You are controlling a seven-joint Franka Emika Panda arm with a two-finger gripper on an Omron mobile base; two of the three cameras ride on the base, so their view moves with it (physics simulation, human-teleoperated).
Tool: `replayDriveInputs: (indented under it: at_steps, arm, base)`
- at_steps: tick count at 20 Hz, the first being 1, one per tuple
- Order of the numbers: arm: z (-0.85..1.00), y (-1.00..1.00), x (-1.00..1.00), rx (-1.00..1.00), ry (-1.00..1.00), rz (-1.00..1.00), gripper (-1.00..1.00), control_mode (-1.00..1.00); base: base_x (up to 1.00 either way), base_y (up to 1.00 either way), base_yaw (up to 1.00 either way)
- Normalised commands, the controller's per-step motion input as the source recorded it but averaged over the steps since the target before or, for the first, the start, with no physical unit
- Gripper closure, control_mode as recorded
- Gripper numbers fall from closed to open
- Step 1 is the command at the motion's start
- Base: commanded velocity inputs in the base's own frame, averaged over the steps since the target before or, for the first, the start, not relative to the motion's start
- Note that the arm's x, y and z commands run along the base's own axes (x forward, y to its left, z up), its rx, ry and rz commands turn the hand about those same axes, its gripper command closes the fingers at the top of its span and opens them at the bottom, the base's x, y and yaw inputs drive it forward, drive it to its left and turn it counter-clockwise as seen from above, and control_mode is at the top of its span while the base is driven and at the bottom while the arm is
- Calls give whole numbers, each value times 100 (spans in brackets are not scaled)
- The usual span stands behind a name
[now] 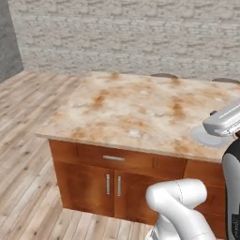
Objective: Move the bowls from the cabinet to the plates on the dining table.
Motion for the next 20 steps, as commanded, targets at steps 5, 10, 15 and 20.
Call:
replayDriveInputs:
  at_steps: [5,10,15,20]
  arm:
    - [0,0,0,0,0,0,-100,100]
    - [0,0,0,0,0,0,-100,100]
    - [0,0,0,0,0,0,-100,100]
    - [0,0,0,0,0,0,-100,100]
  base:
    - [-10,17,50]
    - [-9,22,49]
    - [-1,31,46]
    - [0,32,46]
